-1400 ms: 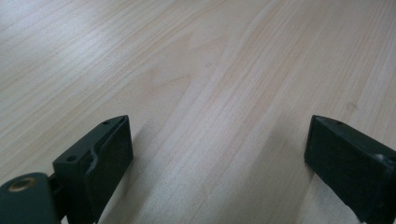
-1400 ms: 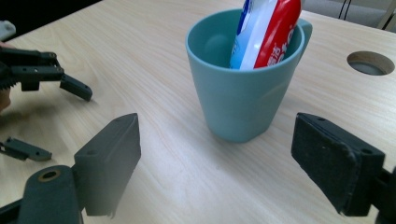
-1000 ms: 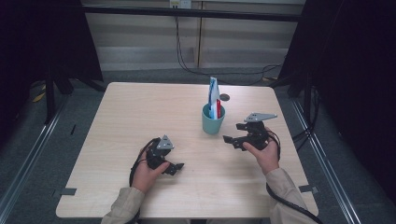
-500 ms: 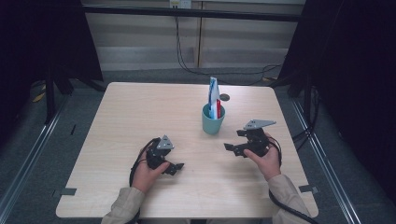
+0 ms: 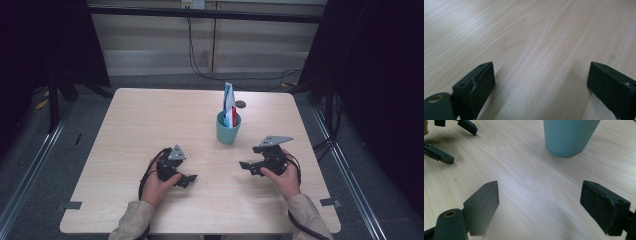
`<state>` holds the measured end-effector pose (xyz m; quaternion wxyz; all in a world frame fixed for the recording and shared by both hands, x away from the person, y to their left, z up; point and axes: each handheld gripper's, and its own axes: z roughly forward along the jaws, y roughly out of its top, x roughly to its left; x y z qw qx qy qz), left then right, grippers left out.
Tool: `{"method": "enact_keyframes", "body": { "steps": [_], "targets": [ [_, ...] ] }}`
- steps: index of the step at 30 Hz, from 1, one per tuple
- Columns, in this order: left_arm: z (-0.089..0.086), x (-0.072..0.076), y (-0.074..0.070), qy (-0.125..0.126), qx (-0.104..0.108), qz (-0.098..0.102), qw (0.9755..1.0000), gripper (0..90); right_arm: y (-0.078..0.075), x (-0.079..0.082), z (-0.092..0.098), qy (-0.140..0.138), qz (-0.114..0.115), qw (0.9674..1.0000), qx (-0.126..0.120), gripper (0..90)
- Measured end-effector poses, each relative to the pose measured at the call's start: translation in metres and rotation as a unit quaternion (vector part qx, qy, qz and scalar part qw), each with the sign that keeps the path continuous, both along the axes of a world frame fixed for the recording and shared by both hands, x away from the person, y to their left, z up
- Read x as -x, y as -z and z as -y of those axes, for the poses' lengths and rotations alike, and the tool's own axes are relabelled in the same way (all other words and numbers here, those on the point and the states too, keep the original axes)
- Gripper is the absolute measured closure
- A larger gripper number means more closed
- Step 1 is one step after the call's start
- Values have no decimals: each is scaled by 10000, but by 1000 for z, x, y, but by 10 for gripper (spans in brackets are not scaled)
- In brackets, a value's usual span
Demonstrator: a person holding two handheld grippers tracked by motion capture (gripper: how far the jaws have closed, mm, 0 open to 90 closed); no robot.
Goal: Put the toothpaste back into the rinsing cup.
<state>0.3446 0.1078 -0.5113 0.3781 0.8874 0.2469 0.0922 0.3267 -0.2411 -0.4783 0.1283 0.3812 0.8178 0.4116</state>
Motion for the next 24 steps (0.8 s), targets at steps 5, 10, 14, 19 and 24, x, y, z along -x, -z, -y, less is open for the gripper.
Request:
{"method": "enact_keyframes", "body": {
  "steps": [5,10,14,19,24],
  "targets": [
    [0,0,0,-5,8,-2,10000,76,4,3,3,-9,-37,10000,-79,154],
    [0,0,0,23,-31,6,10000,76,9,8,5,10,-63,10000,-46,153],
    [0,0,0,1,1,0,10000,76,13,11,7,12,-112,9999,-17,153],
    [0,0,0,2,0,-1,10000,76,16,14,9,8,-137,9999,8,154],
    [0,0,0,4,13,-1,10000,76,21,17,9,26,-115,9999,113,154]
  ]
}}
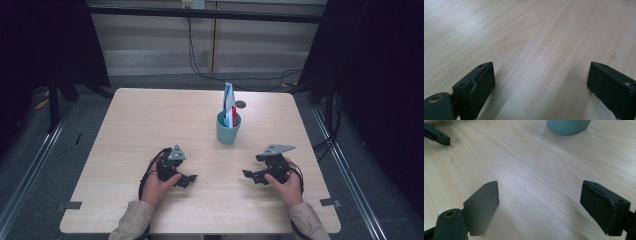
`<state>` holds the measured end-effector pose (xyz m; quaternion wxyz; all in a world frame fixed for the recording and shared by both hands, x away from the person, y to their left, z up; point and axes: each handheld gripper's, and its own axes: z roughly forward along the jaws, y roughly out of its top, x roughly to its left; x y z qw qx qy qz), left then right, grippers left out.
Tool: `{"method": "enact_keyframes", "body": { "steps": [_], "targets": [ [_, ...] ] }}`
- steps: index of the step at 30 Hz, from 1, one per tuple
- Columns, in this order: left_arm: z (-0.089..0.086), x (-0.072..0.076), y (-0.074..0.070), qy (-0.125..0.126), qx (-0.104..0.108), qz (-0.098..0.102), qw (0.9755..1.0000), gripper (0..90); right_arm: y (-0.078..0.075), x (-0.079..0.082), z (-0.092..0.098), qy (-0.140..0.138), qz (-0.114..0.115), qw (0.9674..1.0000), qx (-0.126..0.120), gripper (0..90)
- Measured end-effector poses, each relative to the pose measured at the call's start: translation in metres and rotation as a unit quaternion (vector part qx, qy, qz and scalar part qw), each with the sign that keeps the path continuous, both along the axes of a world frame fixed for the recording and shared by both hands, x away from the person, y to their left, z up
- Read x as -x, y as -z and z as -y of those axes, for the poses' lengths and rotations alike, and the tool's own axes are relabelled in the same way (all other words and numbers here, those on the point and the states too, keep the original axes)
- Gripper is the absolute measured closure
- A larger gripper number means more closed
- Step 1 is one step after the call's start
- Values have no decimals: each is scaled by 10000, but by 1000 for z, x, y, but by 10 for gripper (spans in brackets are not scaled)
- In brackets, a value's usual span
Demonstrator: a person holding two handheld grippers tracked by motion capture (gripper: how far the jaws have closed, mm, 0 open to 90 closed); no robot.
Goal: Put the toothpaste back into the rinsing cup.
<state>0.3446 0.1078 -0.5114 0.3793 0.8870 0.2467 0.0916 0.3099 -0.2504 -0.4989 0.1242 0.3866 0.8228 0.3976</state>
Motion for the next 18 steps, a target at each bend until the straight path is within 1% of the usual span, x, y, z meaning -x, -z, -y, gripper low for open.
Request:
{"method": "enact_keyframes", "body": {
  "steps": [3,6,18],
  "targets": [
    [0,0,0,14,-39,5,10000,76,1,2,0,-1,-9,10000,13,153],
    [0,0,0,3,9,1,10000,76,3,3,0,-23,-2,10000,83,152],
    [0,0,0,2,-3,1,10000,76,8,8,5,21,-28,9998,170,151]
  ]
}}
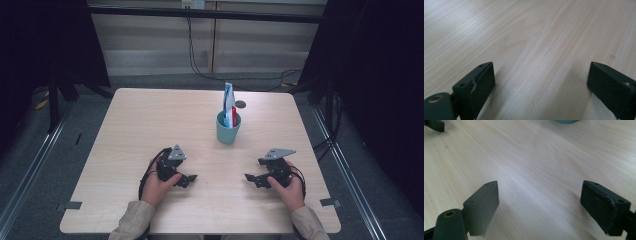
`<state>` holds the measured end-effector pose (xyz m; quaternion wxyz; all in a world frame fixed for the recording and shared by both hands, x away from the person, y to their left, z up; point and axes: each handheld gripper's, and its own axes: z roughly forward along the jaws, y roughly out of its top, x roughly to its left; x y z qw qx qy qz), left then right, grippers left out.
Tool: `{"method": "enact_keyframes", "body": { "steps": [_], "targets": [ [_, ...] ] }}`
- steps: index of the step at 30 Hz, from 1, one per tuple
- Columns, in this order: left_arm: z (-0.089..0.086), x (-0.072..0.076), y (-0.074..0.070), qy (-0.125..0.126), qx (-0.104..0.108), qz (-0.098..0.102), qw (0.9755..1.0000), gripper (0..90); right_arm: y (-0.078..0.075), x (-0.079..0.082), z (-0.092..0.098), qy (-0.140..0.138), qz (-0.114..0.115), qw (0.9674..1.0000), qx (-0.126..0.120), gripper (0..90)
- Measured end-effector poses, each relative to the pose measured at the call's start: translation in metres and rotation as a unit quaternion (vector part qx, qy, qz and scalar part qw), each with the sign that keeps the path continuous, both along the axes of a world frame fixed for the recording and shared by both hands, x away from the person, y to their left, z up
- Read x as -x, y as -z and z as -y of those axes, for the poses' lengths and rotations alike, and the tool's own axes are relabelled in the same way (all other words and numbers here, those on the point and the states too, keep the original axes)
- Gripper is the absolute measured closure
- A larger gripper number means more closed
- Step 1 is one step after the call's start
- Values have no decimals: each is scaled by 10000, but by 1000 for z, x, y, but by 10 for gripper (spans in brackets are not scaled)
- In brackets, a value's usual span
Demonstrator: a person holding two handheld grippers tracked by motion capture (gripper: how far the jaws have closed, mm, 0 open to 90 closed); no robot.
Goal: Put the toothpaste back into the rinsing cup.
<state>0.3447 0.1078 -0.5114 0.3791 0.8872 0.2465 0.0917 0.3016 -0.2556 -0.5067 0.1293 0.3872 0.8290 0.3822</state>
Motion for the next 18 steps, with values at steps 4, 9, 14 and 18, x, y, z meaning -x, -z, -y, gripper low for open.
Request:
{"method": "enact_keyframes", "body": {
  "steps": [4,9,14,18],
  "targets": [
    [0,0,0,0,1,0,10000,76,3,2,3,18,-15,10000,35,151],
    [0,0,0,0,0,-1,10000,76,5,3,6,68,5,10000,40,147],
    [0,0,0,-1,2,-2,10000,76,6,5,6,1,99,9997,243,141],
    [0,0,0,12,-4,4,10000,76,6,6,7,-10,135,9995,280,138]
  ]
}}
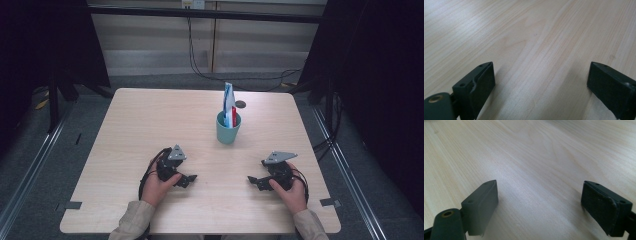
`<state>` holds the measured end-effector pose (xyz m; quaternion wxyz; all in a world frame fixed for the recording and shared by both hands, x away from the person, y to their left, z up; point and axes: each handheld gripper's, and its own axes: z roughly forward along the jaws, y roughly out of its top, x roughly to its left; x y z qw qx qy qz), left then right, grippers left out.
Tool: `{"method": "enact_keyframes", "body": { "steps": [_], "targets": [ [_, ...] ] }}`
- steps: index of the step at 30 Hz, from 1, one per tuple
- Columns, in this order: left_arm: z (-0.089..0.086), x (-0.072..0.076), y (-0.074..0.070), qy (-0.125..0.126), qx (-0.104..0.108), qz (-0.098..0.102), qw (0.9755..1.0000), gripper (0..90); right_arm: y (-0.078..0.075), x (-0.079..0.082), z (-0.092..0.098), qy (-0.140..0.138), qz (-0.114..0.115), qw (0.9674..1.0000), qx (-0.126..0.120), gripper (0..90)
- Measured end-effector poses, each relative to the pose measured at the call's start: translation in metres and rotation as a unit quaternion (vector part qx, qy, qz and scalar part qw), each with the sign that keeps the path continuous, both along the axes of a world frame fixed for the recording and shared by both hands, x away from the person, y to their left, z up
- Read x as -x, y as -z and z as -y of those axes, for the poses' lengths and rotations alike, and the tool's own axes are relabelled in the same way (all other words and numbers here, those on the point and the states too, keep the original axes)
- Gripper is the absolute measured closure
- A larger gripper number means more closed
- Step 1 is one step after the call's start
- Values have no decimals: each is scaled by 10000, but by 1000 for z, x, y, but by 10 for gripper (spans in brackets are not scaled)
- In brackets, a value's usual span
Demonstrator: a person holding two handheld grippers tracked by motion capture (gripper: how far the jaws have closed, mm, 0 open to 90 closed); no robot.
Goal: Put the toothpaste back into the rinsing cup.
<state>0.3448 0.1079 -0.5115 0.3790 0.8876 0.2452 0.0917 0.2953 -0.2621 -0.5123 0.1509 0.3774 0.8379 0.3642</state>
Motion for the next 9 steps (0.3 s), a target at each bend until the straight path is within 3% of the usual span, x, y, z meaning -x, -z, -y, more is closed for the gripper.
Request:
{"method": "enact_keyframes", "body": {
  "steps": [9],
  "targets": [
    [0,0,0,-10,-16,-10,10000,75,0,-1,0,17,-23,10000,-6,131]
  ]
}}
